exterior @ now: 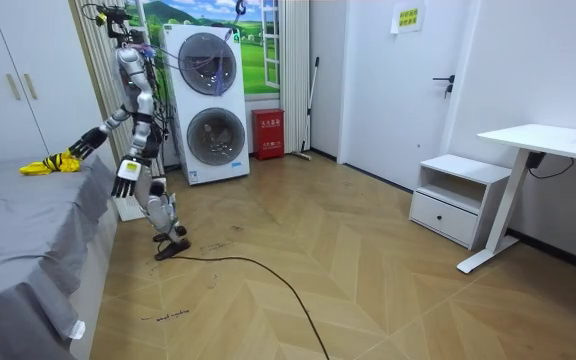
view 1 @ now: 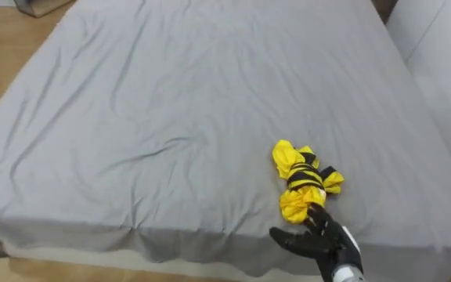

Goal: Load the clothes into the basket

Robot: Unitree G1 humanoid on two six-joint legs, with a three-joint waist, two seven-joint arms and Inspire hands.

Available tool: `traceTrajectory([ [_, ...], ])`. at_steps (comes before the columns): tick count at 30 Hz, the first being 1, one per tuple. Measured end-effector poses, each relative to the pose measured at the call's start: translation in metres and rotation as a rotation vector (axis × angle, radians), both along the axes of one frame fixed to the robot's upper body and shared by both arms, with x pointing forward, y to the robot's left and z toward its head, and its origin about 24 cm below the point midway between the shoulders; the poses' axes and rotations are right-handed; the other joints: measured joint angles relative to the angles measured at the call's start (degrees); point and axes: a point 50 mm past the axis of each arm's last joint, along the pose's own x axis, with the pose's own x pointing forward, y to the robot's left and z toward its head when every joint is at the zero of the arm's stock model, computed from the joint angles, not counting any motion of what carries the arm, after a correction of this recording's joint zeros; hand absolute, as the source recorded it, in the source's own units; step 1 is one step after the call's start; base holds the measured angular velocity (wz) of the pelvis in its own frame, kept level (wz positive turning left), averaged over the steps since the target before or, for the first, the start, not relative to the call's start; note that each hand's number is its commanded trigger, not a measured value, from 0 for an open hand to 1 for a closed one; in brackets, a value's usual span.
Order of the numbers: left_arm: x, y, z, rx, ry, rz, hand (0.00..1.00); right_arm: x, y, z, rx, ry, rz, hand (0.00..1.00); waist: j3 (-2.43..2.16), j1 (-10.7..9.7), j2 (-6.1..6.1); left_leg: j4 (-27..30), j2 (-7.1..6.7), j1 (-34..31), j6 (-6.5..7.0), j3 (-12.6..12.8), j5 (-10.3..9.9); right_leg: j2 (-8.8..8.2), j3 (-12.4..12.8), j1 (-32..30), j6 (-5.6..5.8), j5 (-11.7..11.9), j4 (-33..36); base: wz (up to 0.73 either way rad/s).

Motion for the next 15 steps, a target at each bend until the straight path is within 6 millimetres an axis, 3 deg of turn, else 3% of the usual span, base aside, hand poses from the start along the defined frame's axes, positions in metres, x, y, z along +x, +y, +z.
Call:
traceTrajectory([
  [1,-0.004,0.001,-0.001,-0.001,0.009,0.003,0.00,0.003,0.001,0.004,-0.015,-0.019,0.014,0.00,-0.44,-0.4,-0.16,-2.1,-0.90,1.3,0.43,0.0,0.6,-0.65,0.6,-0.1,0.56,-0.3,0.1,-0.27],
  [7,-0.005,-0.002,-0.001,-0.019,0.003,-0.015,0.00,0.003,-0.002,0.006,-0.038,-0.034,-0.011,0.00,-0.62,-0.6,-0.66,-7.9,-4.43,4.5,1.40,0.7,2.7,-3.02,0.9,0.2,1.99,-1.2,-0.9,-0.01],
  [12,-0.006,-0.002,-0.002,-0.009,0.021,-0.021,0.00,0.003,-0.003,0.004,-0.069,-0.015,-0.040,0.00,-0.51,-0.2,-0.99,-8.5,-5.20,3.2,1.80,0.2,3.2,-3.66,0.5,-1.1,2.31,-1.5,-1.5,0.07],
  [15,-0.002,-0.001,-0.004,-0.003,0.029,-0.025,0.00,0.017,-0.002,0.008,-0.094,-0.032,-0.036,0.00,-0.31,0.0,-1.24,-8.7,-5.45,1.5,2.06,0.0,3.8,-3.94,-0.3,-3.0,2.37,-1.5,-0.6,0.08],
])
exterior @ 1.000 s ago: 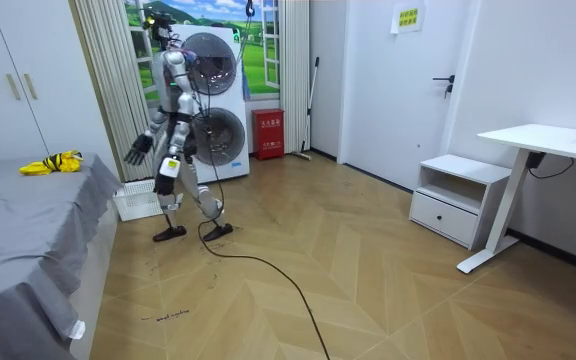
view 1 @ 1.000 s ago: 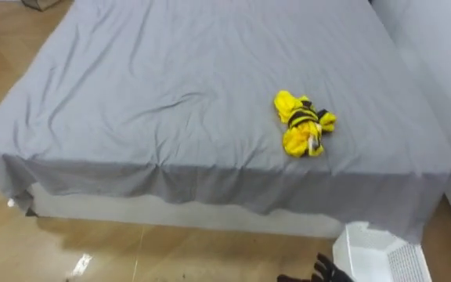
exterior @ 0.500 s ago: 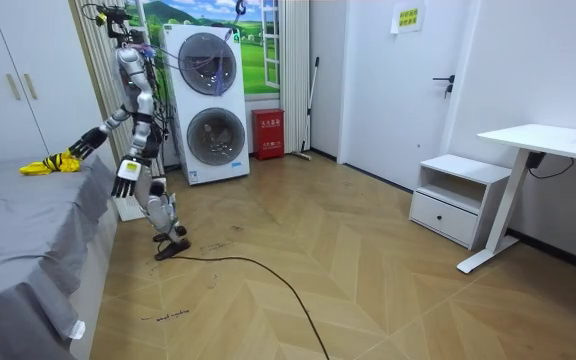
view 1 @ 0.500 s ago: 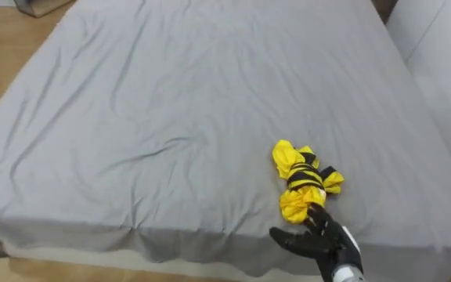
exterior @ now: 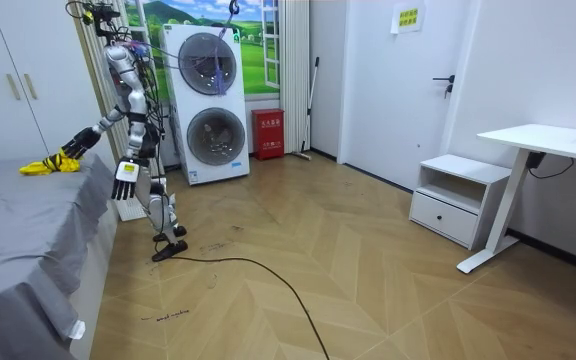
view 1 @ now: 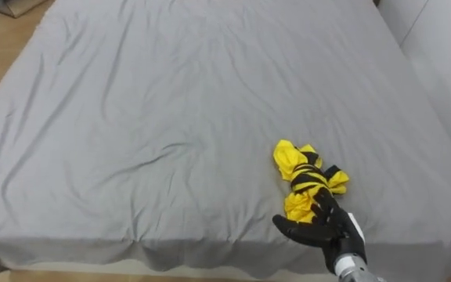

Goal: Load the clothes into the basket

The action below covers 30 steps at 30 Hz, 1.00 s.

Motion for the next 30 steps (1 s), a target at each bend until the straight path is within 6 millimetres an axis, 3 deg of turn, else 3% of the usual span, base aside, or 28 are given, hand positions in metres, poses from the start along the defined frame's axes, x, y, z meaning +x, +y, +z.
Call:
traceTrajectory([
  [4,0.010,-0.001,0.000,-0.006,-0.005,-0.018,0.00,0.018,-0.003,0.003,-0.065,0.007,-0.043,0.00,0.19,0.6,-0.29,-1.6,-0.68,-1.3,0.28,-0.2,1.2,-0.57,-0.7,-1.8,0.19,0.2,0.0,0.08],
  [17,0.013,0.000,-0.001,-0.006,0.013,-0.017,0.00,0.050,-0.018,0.029,-0.218,-0.064,-0.227,0.00,0.34,1.4,-0.09,-1.6,-0.95,-5.2,0.51,-1.2,1.4,-1.10,-3.1,-5.2,0.35,0.3,1.1,0.05],
  [22,0.020,-0.001,-0.001,-0.015,0.016,-0.028,0.00,0.069,-0.018,0.047,-0.244,-0.127,-0.290,0.00,0.77,1.3,-0.18,-1.6,-1.13,-6.7,0.73,-1.4,1.9,-1.42,-3.6,-6.9,0.36,0.3,1.9,0.04],
  [24,0.021,-0.001,0.000,-0.017,0.014,-0.030,0.00,0.074,-0.019,0.053,-0.264,-0.146,-0.292,0.00,1.03,1.3,-0.28,-1.6,-1.22,-7.0,0.77,-1.6,2.1,-1.50,-3.7,-7.0,0.36,0.3,1.9,0.05],
  [30,0.021,-0.002,-0.001,-0.031,0.013,-0.037,0.00,0.077,-0.020,0.057,-0.273,-0.160,-0.310,0.00,1.05,1.3,-0.26,-1.6,-1.50,-7.1,0.96,-1.7,2.3,-1.75,-3.9,-7.1,0.56,0.2,1.8,0.02],
])
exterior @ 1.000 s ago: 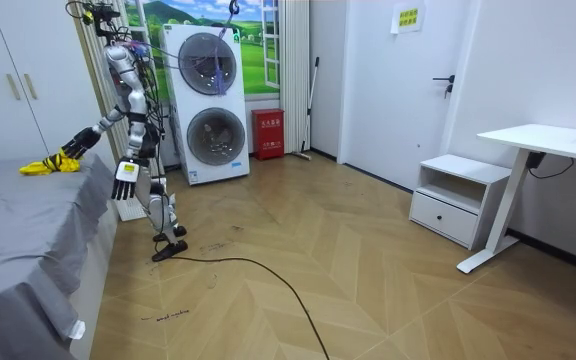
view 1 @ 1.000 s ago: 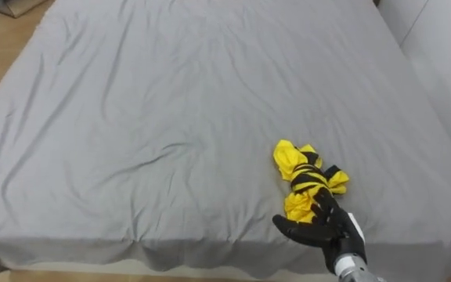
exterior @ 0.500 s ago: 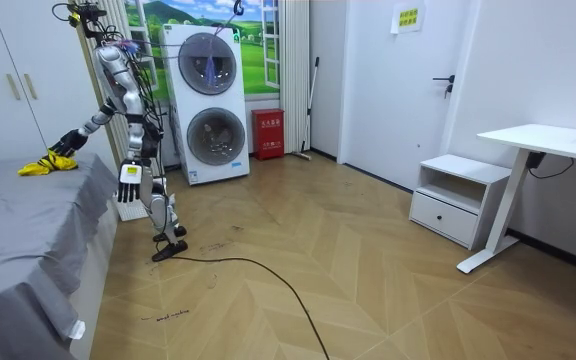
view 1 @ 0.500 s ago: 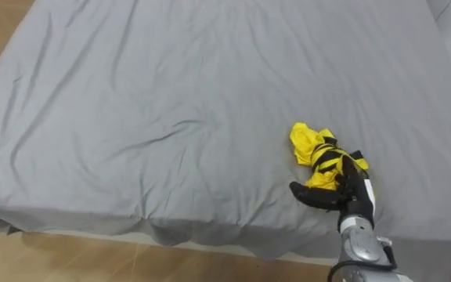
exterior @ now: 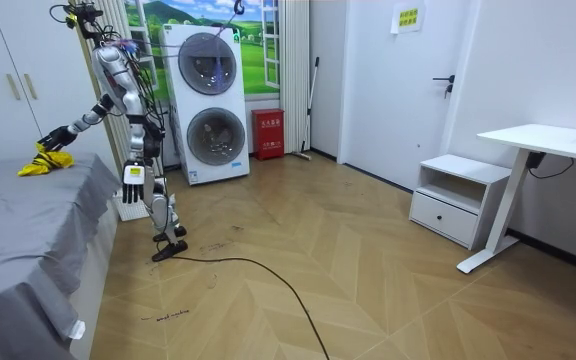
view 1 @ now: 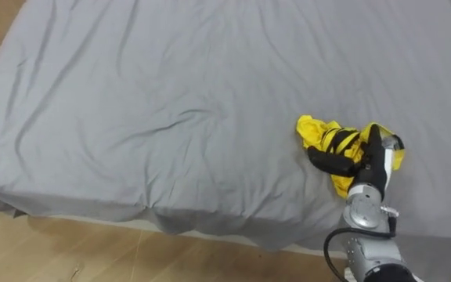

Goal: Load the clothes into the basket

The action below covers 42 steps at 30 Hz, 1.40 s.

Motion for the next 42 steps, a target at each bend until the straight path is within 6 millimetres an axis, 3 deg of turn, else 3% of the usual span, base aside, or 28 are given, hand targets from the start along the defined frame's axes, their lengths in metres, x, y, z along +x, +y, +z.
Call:
traceTrajectory([
  [8,0.002,-0.001,0.001,-0.011,-0.007,-0.008,0.00,0.000,-0.002,0.000,-0.007,0.004,-0.015,0.00,-0.01,0.0,0.02,-0.1,-0.30,-0.9,0.39,0.4,0.2,-0.43,0.1,-1.0,0.36,-0.1,0.1,0.00],
  [14,0.005,-0.001,0.001,-0.011,-0.014,-0.032,0.00,-0.001,-0.017,0.000,-0.056,0.026,-0.062,0.00,-0.01,0.5,-0.04,-1.4,-0.40,-0.9,0.54,0.4,0.8,-0.65,0.2,-1.7,0.50,-0.2,0.1,0.00],
  [18,0.012,-0.005,0.002,0.004,-0.007,-0.059,0.00,-0.004,-0.027,-0.010,-0.080,0.103,-0.094,0.00,0.08,1.7,-0.18,-2.3,-0.82,-0.9,0.43,0.3,1.2,-0.68,0.0,-2.2,0.50,-0.2,0.1,0.01],
  [24,0.011,-0.005,0.001,-0.014,0.011,-0.032,0.00,-0.016,-0.034,-0.029,-0.124,0.244,-0.101,0.00,0.16,1.7,-0.30,-3.7,-1.19,-1.1,0.33,-1.1,1.9,-0.95,-1.6,-2.5,0.45,-0.1,0.1,0.11],
  [25,0.012,-0.005,0.001,-0.015,0.007,-0.034,0.00,-0.017,-0.035,-0.030,-0.124,0.258,-0.098,0.11,0.19,1.8,-0.33,-4.0,-1.25,-1.4,0.37,-1.1,2.1,-1.03,-1.7,-2.9,0.46,-0.1,0.1,0.07],
  [26,0.012,-0.005,0.001,-0.016,0.006,-0.033,0.00,-0.017,-0.035,-0.031,-0.124,0.267,-0.097,0.81,0.20,1.8,-0.34,-4.0,-1.27,-1.6,0.38,-1.2,2.1,-1.05,-1.7,-3.0,0.46,-0.1,0.1,0.03],
  [27,0.012,-0.005,0.001,-0.019,0.006,-0.033,0.00,-0.019,-0.038,-0.033,-0.127,0.285,-0.098,1.00,0.21,2.1,-0.34,-4.0,-1.27,-1.7,0.40,-1.4,2.1,-1.08,-1.6,-3.2,0.47,-0.1,0.1,0.03],
  [29,0.015,-0.006,0.002,-0.029,0.000,-0.041,0.00,-0.022,-0.046,-0.034,-0.141,0.313,-0.111,1.00,0.27,2.7,-0.26,-4.0,-1.24,-1.9,0.41,-1.6,2.1,-1.15,-1.6,-3.2,0.55,-0.1,0.0,0.05],
  [33,0.022,-0.007,0.003,-0.032,-0.004,-0.050,0.00,-0.022,-0.068,-0.027,-0.189,0.348,-0.156,1.00,1.13,3.8,0.27,-3.8,-1.24,-3.1,0.73,-1.7,2.3,-1.35,-1.6,-4.2,0.77,0.1,0.0,0.00],
  [36,0.026,-0.008,0.004,-0.030,-0.011,-0.066,0.00,-0.026,-0.082,-0.023,-0.210,0.359,-0.198,1.00,1.18,4.6,0.35,-3.7,-1.28,-3.9,0.81,-1.8,2.4,-1.36,-1.7,-5.1,0.81,0.2,0.1,0.00],
  [42,0.027,-0.009,0.005,-0.032,-0.016,-0.069,0.00,-0.028,-0.088,-0.022,-0.183,0.357,-0.245,1.00,1.10,4.7,0.64,-3.5,-1.23,-5.3,0.77,-1.8,2.4,-1.30,-1.8,-6.6,0.74,0.3,0.2,0.00],
])
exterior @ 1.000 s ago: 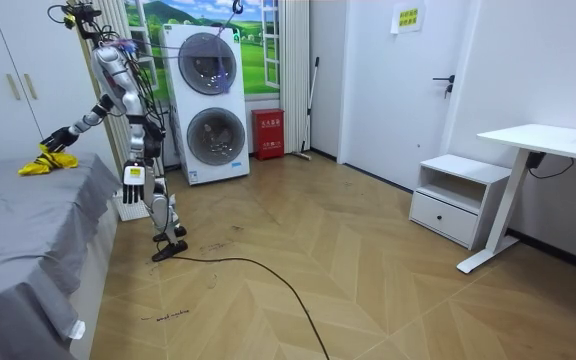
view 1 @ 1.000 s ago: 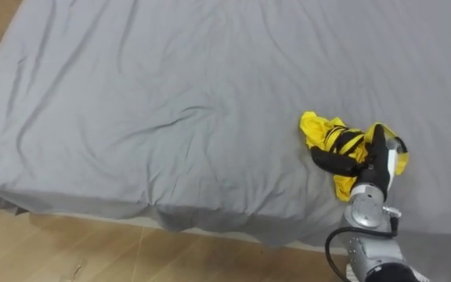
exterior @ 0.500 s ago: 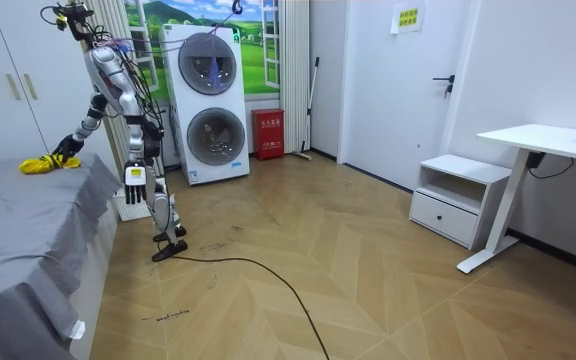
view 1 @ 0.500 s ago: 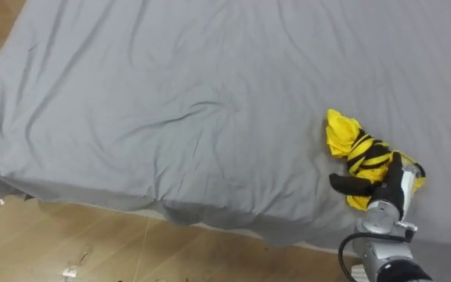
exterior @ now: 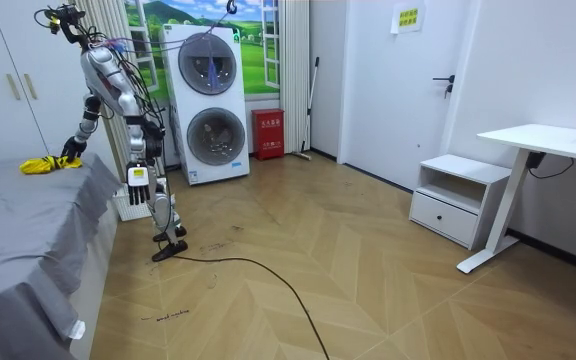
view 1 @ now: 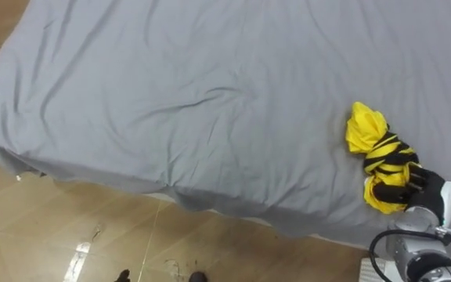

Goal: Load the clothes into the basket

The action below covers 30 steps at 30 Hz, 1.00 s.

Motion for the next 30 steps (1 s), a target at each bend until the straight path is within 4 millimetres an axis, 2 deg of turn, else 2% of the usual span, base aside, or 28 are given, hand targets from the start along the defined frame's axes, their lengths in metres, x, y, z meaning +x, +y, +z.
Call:
traceTrajectory([
  [6,0.000,-0.002,0.000,-0.017,0.000,0.024,0.00,0.001,-0.001,0.001,0.018,-0.018,-0.027,1.00,-0.01,0.0,0.57,-0.1,-0.01,-0.5,0.00,0.1,0.0,-0.01,0.1,-0.6,0.00,0.0,0.1,0.00],
  [14,-0.001,-0.001,0.000,-0.015,0.001,0.046,0.00,0.001,-0.001,0.002,0.036,-0.034,-0.043,1.00,-0.02,-0.1,0.49,-0.1,0.01,-0.5,0.05,0.2,0.1,-0.13,0.1,-1.0,0.00,0.0,1.0,-0.01],
  [20,-0.001,-0.001,0.000,-0.012,-0.001,0.052,0.00,0.003,0.000,0.003,0.079,-0.071,-0.078,1.00,-0.11,-0.2,0.03,-0.1,0.02,-0.1,0.26,0.9,0.2,-0.33,1.0,-1.3,0.01,0.0,1.9,-0.05],
  [25,-0.002,0.003,0.000,0.002,0.000,0.058,0.00,0.014,0.005,0.016,0.169,-0.215,-0.090,1.00,-0.20,-1.2,-0.80,0.0,0.04,0.8,0.35,1.7,0.4,-0.41,0.8,-0.4,0.02,0.0,1.9,-0.03],
  [29,-0.011,0.008,-0.002,0.014,0.018,0.090,0.00,0.007,0.011,0.014,0.195,-0.262,-0.060,1.00,-0.53,-2.5,-1.63,-0.2,-0.08,3.5,0.32,1.9,0.4,-0.34,1.1,3.1,0.18,-0.1,0.1,0.02],
  [30,-0.017,0.011,-0.003,0.018,0.028,0.114,0.00,0.002,0.016,0.010,0.210,-0.268,-0.044,1.00,-0.81,-3.4,-1.97,-0.2,-0.17,4.8,0.32,2.4,0.4,-0.36,1.2,4.7,0.29,-0.2,-0.6,0.00],
])
